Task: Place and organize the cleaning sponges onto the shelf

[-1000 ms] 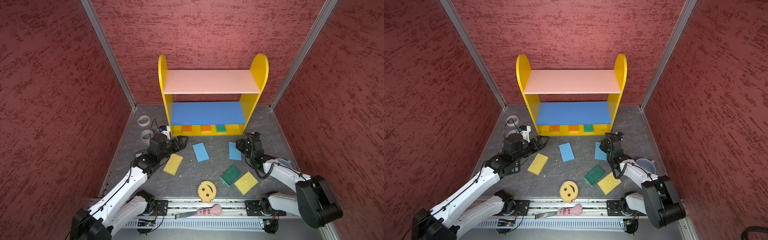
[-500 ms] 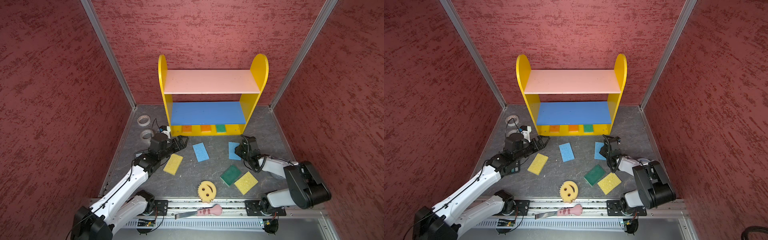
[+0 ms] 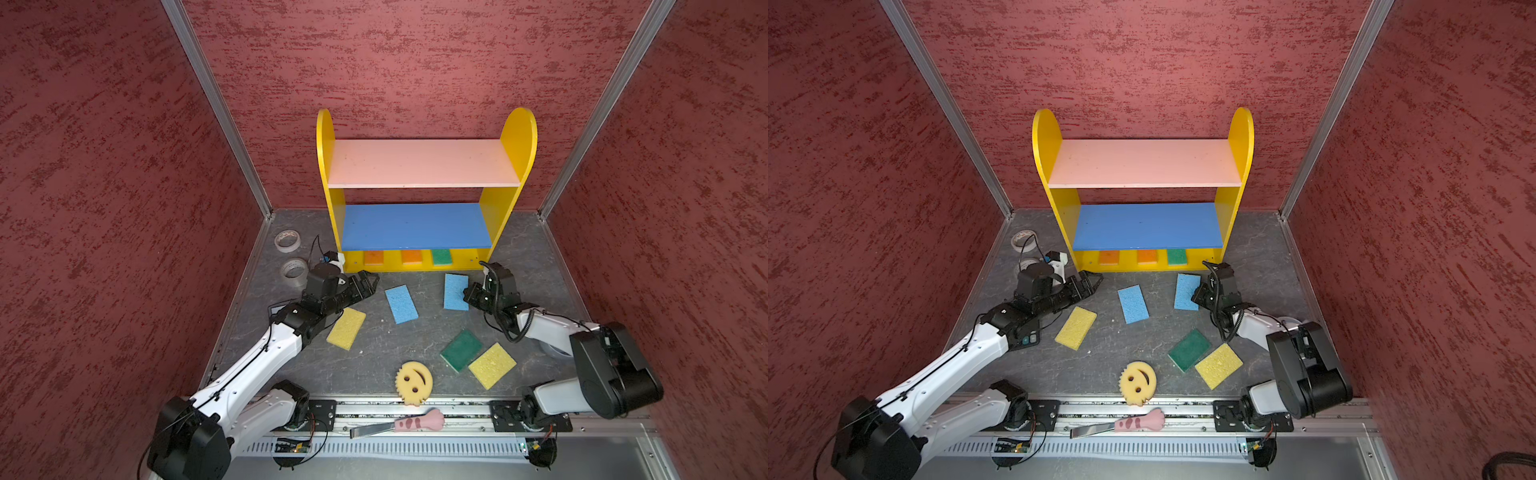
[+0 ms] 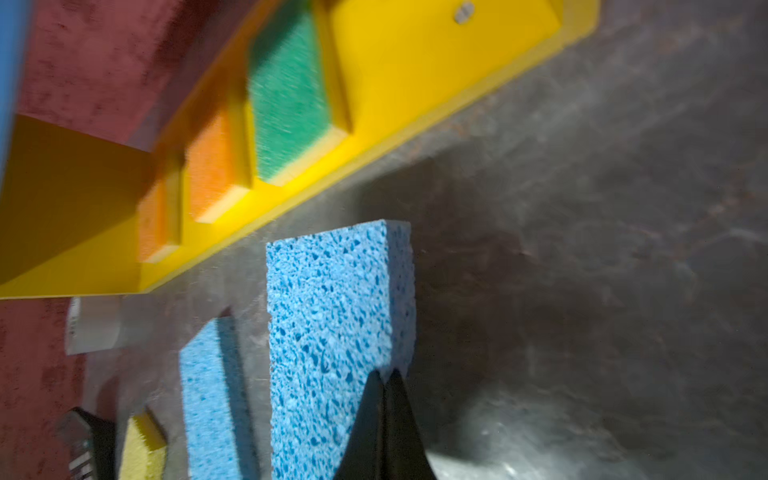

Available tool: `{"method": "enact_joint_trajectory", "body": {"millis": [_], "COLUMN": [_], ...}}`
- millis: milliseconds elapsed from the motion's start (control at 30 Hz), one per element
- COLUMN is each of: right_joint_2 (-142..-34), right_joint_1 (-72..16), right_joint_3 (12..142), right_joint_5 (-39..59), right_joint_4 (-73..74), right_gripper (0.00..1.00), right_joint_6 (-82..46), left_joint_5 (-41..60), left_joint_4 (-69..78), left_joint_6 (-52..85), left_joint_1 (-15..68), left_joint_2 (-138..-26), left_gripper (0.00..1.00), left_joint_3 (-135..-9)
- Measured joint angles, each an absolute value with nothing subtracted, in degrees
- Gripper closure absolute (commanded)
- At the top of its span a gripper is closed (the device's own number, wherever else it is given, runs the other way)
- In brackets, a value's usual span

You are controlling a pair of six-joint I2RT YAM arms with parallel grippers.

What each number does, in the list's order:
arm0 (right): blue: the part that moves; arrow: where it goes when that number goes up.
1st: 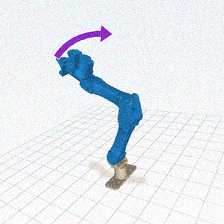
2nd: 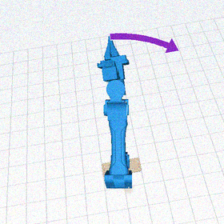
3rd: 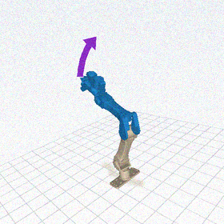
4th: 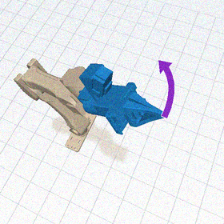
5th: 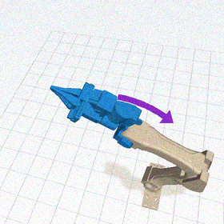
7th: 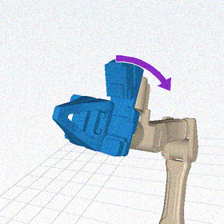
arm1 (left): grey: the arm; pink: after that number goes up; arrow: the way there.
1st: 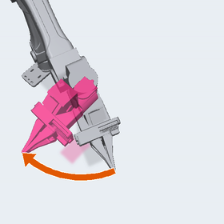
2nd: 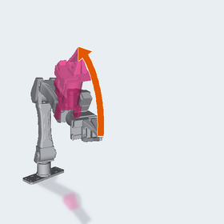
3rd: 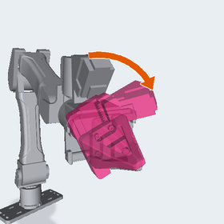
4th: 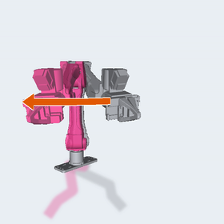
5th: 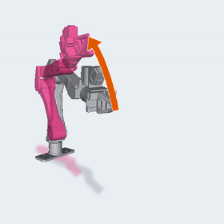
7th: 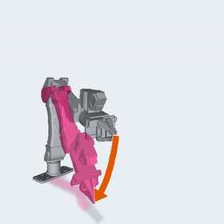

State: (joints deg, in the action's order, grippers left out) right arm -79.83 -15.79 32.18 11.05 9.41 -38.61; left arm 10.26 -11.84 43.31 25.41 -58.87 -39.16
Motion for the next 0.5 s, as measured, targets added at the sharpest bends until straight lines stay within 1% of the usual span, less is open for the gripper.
{"method": "enact_joint_trajectory", "body": {"millis": [200, 367, 500], "right_joint_2": [-75.7, -76.3, -78.8], "right_joint_1": [-18.5, -22.3, -26.9], "right_joint_3": [38.0, 43.0, 45.8], "right_joint_5": [12.3, 12.4, 10.9], "right_joint_4": [7.8, 4.7, 2.1], "right_gripper": [1.0, 1.0, 1.0], "right_joint_6": [-36.7, -34.1, -32.1], "left_joint_5": [12.5, 13.9, 14.0], "left_joint_4": [-10.1, -9.0, -9.0], "left_joint_6": [43.7, 43.8, 43.9], "left_joint_1": [25.4, 25.4, 25.4], "left_joint_2": [-60.4, -60.8, -60.7], "left_gripper": [0.08, 0.08, 0.08], "left_joint_3": [-40.2, -41.3, -41.4]}}
